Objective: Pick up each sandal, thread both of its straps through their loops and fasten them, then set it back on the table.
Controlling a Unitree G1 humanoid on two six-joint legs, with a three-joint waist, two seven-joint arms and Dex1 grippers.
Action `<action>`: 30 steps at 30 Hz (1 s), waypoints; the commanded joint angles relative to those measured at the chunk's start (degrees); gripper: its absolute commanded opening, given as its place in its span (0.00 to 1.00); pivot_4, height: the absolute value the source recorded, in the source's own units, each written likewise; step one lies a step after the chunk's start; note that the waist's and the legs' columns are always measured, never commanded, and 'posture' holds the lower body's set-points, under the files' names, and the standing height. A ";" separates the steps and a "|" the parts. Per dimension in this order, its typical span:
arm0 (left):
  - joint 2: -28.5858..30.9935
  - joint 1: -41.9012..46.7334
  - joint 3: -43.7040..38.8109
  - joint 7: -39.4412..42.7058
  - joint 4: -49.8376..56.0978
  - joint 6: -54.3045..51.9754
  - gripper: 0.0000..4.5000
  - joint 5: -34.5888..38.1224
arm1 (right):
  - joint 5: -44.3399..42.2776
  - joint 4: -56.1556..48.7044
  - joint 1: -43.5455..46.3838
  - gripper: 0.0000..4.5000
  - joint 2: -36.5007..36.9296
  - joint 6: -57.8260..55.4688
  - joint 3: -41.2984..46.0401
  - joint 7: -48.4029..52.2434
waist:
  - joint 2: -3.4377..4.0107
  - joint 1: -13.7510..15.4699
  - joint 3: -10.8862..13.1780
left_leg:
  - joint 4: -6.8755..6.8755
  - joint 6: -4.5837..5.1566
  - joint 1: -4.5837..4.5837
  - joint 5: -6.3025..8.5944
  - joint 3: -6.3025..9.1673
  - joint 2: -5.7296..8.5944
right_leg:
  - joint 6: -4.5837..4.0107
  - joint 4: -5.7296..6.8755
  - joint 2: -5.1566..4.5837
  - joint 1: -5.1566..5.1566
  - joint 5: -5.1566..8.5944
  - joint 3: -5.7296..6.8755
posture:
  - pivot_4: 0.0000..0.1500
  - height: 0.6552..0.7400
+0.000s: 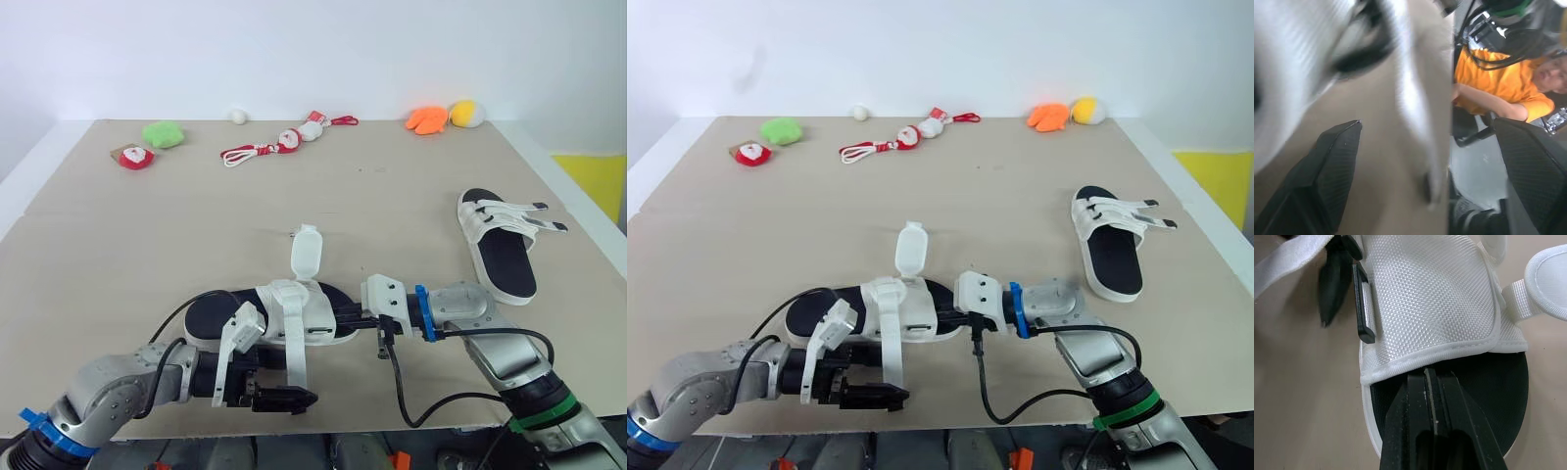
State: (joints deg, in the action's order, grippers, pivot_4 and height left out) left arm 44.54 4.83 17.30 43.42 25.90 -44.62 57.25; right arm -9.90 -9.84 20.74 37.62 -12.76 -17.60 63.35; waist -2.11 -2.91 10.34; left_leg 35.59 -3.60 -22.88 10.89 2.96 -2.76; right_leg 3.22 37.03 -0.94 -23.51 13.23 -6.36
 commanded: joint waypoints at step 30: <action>-2.93 23.34 -14.73 5.57 -9.20 -14.48 0.01 4.61 | 2.53 1.26 -0.93 0.00 -0.87 -2.59 -2.05 -1.24 | -0.12 -1.27 -0.02 | -0.09 -0.02 -0.09 0.01 0.31 -0.01 | 0.02 -0.01 0.22 0.04 0.05 0.04 | 1.00 1.00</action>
State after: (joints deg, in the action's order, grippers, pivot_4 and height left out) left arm 41.30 27.54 2.50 48.18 16.20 -58.29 62.66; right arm -9.87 -10.06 20.97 36.36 -13.53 -18.13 62.70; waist -2.23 -4.18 10.31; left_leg 35.50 -3.62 -22.97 10.91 3.26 -2.78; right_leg 3.24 37.02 -0.72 -23.47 13.29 -6.34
